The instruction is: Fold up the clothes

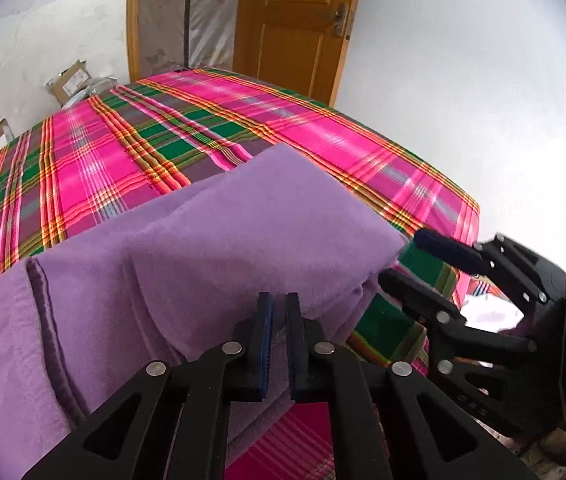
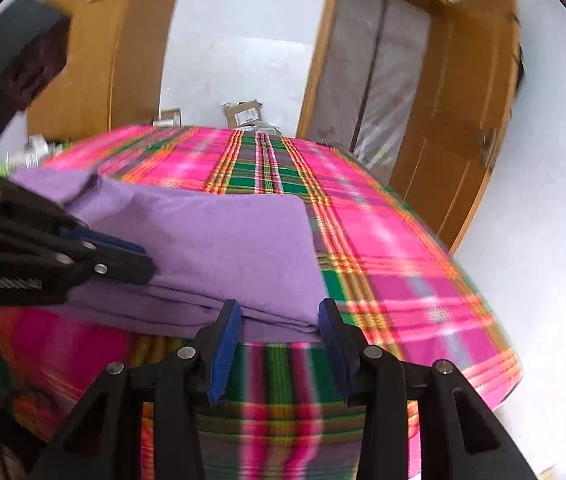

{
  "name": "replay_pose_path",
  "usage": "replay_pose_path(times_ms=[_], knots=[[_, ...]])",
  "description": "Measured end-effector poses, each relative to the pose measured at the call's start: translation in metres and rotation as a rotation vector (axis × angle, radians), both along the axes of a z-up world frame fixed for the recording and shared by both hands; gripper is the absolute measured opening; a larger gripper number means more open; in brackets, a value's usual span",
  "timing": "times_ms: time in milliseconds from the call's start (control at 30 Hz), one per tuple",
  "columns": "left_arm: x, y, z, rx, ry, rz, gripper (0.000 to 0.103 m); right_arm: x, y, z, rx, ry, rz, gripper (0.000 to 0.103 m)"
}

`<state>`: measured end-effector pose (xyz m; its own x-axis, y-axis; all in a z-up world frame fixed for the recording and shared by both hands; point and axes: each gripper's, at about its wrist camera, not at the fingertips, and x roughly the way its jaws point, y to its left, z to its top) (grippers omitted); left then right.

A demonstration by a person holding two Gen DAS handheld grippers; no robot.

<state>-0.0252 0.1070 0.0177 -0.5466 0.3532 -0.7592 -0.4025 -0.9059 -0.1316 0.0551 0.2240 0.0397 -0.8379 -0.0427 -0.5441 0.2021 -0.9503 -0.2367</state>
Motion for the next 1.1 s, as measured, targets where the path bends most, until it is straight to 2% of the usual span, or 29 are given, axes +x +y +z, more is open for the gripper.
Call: replay_pose_path(times_ms=[67,267,467,600,833,1100], knots=[[-0.001,0.000,-0.004,0.002,-0.019,0.000,0.013,0.000,0.003,-0.001,0.056,0.011,0.019,0.041],[0.000,0.000,-0.004,0.000,-0.023,-0.002,0.015,-0.004,0.004,-0.009,0.154,-0.009,0.068,0.041],[0.002,0.000,-0.003,-0.008,-0.023,-0.011,0.019,-0.007,-0.008,-0.014,0.260,0.042,0.109,0.041],[0.002,0.002,-0.003,-0.023,-0.019,-0.019,0.020,-0.010,-0.004,-0.009,0.228,0.054,0.095,0.041],[0.006,0.011,0.001,-0.062,0.016,-0.051,0.024,-0.015,0.003,0.001,0.143,0.070,0.058,0.024],[0.006,0.020,-0.004,-0.134,0.030,-0.049,0.024,-0.015,0.007,0.008,0.095,0.078,0.046,0.022]])
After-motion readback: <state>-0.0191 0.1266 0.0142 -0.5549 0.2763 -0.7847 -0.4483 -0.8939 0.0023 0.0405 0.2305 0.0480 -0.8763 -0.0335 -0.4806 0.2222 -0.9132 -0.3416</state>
